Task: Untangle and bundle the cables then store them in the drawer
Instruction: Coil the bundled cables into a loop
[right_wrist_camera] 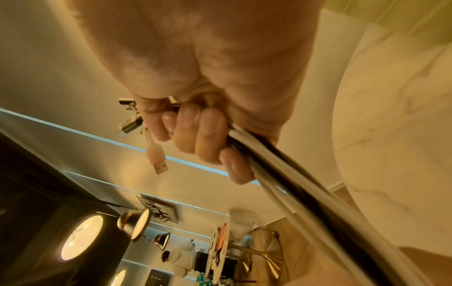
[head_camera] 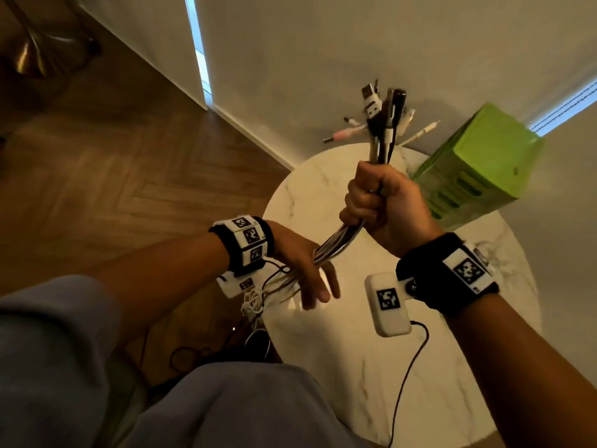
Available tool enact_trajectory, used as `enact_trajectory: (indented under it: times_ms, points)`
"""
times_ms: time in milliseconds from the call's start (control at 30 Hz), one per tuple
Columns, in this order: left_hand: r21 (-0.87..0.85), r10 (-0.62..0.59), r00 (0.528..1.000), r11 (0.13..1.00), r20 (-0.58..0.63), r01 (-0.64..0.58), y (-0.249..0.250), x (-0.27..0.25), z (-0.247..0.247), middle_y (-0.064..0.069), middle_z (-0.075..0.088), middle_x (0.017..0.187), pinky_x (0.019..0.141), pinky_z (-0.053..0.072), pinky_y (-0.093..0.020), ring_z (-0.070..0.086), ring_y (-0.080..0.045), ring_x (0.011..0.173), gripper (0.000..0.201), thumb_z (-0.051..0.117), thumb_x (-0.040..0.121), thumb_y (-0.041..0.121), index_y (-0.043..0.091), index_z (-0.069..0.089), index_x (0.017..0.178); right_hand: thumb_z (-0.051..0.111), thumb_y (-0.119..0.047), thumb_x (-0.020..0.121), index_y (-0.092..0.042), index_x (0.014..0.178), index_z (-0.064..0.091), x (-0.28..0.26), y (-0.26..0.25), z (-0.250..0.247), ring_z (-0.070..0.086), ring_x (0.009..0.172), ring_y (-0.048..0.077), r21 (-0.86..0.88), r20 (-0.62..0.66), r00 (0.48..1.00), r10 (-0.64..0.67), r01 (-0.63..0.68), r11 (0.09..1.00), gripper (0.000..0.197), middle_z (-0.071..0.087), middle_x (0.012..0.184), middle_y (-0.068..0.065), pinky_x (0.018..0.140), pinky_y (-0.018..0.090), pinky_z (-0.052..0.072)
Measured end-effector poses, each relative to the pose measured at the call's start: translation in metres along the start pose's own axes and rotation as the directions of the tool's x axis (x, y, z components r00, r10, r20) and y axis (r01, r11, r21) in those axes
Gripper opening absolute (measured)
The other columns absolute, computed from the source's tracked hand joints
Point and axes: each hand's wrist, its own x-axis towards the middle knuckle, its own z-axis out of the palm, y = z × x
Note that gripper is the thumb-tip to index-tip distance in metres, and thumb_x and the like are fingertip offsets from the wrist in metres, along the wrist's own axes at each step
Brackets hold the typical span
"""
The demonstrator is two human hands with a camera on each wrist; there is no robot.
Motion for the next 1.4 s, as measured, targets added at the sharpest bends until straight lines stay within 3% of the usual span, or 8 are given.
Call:
enact_trajectory:
  times_ms: [133,267,333,400,500,700,1000,1400]
  points:
    - [0.22,-0.046,0.897,0.963,-0.439,0.157,-0.019,-0.03,-0.055,-0.004,0.065,0.073,0.063,0.049,-0.028,0.062,-0.019,0.067,0.024,0.078,0.087,0.034,0.014,0.069,0.098,0.034,-0.013,0.095,-0.022,0.049,0.044,-0.003,-0.015,0.015,0.042,0.053,0.024,-0.023,0.033,0.996,-0.083,0.084,0.996,0.048,0.037,0.048,0.0,0.069,0.038,0.04]
    - [0.344,0.296,0.213,0.907,-0.931,0.242,-0.031,-0.067,-0.097,-0.005,0.065,0.076,0.061,0.045,-0.037,0.063,-0.028,0.074,0.032,0.062,0.084,0.049,0.019,0.053,0.081,0.032,-0.013,0.099,-0.016,0.053,0.069,0.009,-0.006,0.027,0.061,0.114,0.04,-0.059,0.011,0.977,-0.212,0.212,0.975,0.059,0.075,0.08,0.009,0.111,0.045,0.041]
    - [0.348,0.35,0.009,0.93,-0.937,0.121,-0.033,-0.068,-0.092,-0.007,0.066,0.075,0.062,0.051,-0.039,0.064,-0.025,0.07,0.033,0.06,0.088,0.048,0.018,0.048,0.086,0.035,-0.015,0.1,-0.016,0.056,0.062,0.017,-0.002,0.027,0.063,0.115,0.037,0.003,-0.07,0.965,-0.252,0.253,0.967,0.052,0.075,0.088,0.015,0.108,0.045,0.044]
    - [0.383,0.378,0.066,0.917,-0.923,0.112,-0.04,-0.058,-0.081,-0.008,0.068,0.078,0.066,0.055,-0.044,0.067,-0.024,0.072,0.029,0.064,0.091,0.042,0.019,0.045,0.091,0.042,-0.015,0.098,-0.012,0.061,0.047,0.021,-0.004,0.02,0.067,0.107,0.038,0.005,-0.167,0.928,-0.332,0.338,0.941,0.037,0.074,0.09,0.021,0.1,0.049,0.051]
    - [0.466,0.352,0.376,0.842,-0.857,0.272,-0.046,-0.038,-0.048,-0.002,0.068,0.088,0.075,0.055,-0.045,0.065,-0.025,0.077,0.033,0.055,0.096,0.055,0.025,0.048,0.108,0.045,-0.009,0.095,-0.006,0.064,0.048,0.018,-0.014,0.002,0.069,0.085,0.037,-0.1,-0.262,0.875,-0.408,0.396,0.913,0.031,0.068,0.08,0.015,0.075,0.046,0.059]
    - [0.626,0.302,0.706,0.739,-0.64,0.251,-0.034,-0.002,-0.001,-0.004,0.068,0.111,0.079,0.053,-0.038,0.066,-0.025,0.091,0.053,0.033,0.095,0.067,0.026,0.045,0.127,0.048,-0.016,0.094,-0.005,0.073,0.057,0.005,-0.016,-0.026,0.027,0.035,0.01,-0.067,-0.322,0.896,-0.306,0.301,0.951,0.025,0.055,0.07,0.01,0.037,0.021,0.025]
    - [0.543,0.374,0.731,0.84,-0.571,-0.006,0.002,0.017,0.006,0.011,0.063,0.119,0.089,0.052,-0.03,0.061,-0.008,0.099,0.066,0.053,0.088,0.07,0.03,0.042,0.14,0.049,-0.027,0.1,-0.017,0.077,0.062,-0.026,-0.013,-0.046,0.011,0.044,0.011,-0.059,-0.409,0.885,-0.22,0.216,0.975,0.029,0.028,0.061,0.004,0.038,0.021,0.014]
    - [0.643,0.353,0.878,0.762,-0.325,-0.069,0.041,0.04,0.011,-0.005,0.066,0.106,0.088,0.048,-0.046,0.06,-0.023,0.092,0.037,0.04,0.099,0.057,0.024,0.052,0.109,0.058,-0.02,0.096,-0.002,0.101,0.059,-0.067,-0.019,-0.063,0.045,0.039,0.011,-0.082,-0.278,0.96,-0.037,0.015,0.997,0.018,0.058,0.067,0.009,0.038,0.02,0.038]
